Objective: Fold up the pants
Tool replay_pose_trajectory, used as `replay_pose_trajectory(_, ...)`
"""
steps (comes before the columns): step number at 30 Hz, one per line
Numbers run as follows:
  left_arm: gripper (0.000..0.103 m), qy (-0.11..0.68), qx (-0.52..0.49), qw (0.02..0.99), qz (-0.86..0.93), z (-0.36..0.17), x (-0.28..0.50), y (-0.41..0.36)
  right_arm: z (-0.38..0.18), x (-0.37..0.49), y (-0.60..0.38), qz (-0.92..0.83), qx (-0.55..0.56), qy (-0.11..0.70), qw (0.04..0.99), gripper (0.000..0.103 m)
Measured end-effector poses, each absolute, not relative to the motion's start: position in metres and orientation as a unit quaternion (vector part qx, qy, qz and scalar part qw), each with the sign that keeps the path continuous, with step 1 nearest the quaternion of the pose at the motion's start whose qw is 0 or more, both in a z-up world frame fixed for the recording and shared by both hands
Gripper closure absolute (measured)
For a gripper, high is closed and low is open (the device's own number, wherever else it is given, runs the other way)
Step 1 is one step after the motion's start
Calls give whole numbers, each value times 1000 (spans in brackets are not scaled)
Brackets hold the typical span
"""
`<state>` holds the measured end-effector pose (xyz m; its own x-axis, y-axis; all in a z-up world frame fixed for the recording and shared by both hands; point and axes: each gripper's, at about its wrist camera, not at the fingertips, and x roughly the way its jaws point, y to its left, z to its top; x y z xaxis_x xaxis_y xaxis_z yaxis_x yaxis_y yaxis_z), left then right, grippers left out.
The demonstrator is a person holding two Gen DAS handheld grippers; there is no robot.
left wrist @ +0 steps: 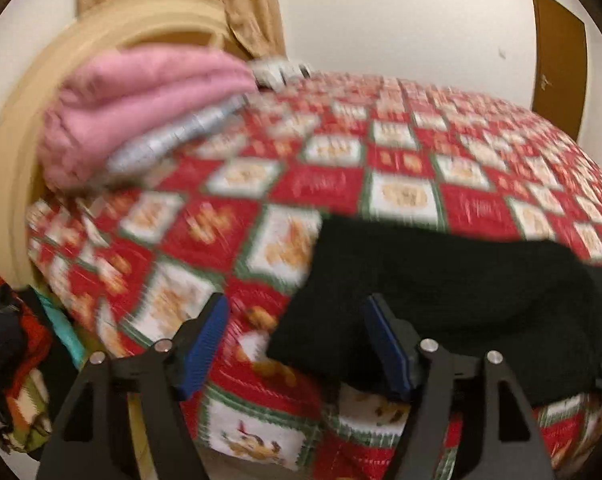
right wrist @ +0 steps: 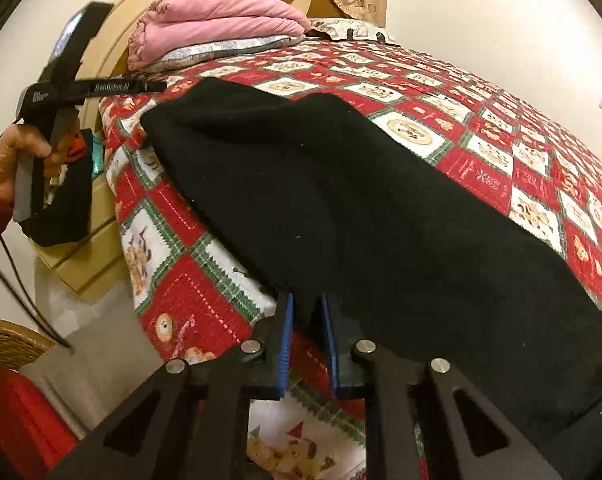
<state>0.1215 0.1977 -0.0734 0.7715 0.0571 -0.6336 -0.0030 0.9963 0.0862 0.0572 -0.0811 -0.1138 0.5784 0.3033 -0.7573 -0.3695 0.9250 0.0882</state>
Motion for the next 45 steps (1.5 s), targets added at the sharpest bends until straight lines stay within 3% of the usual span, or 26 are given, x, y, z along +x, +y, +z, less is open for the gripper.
replay_pose_trajectory(3, 30, 304, 37, 952, 7, -53, 119, 179, -98, 65, -92, 212, 3, 412, 886, 87)
replay_pose_trajectory(5, 29, 299, 28, 953, -39, -46, 122, 159, -74, 74, -103, 230, 50, 380, 895, 79)
replay_pose_trajectory(7, 27, 299, 26, 952, -61, -51, 128, 137, -56, 88, -111, 231, 78, 350, 905, 30)
replay_pose_trajectory(8, 27, 304, 26, 950, -65, -54, 131, 130, -51, 95, -113, 224, 86, 335, 911, 21)
replay_pose_trajectory(9, 27, 319, 31, 945, -70, -65, 137, 117, -46, 103, -116, 221, 97, 317, 917, 19)
replay_pose_trajectory(15, 27, 384, 36, 919, -83, -119, 132, 85, -64, 173, -114, 237, 155, 335, 899, 19)
replay_pose_trajectory(19, 25, 362, 16, 929, -79, -121, 118, 89, -98, 190, -98, 268, 198, 391, 858, 19)
replay_pose_trajectory(22, 13, 367, 8, 927, -76, -120, 125, 96, -99, 172, -88, 273, 184, 393, 859, 19)
replay_pose_trajectory(29, 14, 327, -21, 942, -68, -98, 120, 110, -102, 175, -96, 273, 181, 420, 846, 19)
replay_pose_trajectory(36, 14, 346, 38, 935, -70, -125, 108, 88, -117, 209, -99, 290, 281, 427, 809, 18)
replay_pose_trajectory(40, 0, 337, 48, 939, -51, -127, 112, 89, -112, 207, -86, 333, 280, 446, 783, 18)
replay_pose_trajectory(45, 0, 357, 12, 932, -63, -130, 121, 97, -119, 235, -81, 328, 309, 441, 776, 18)
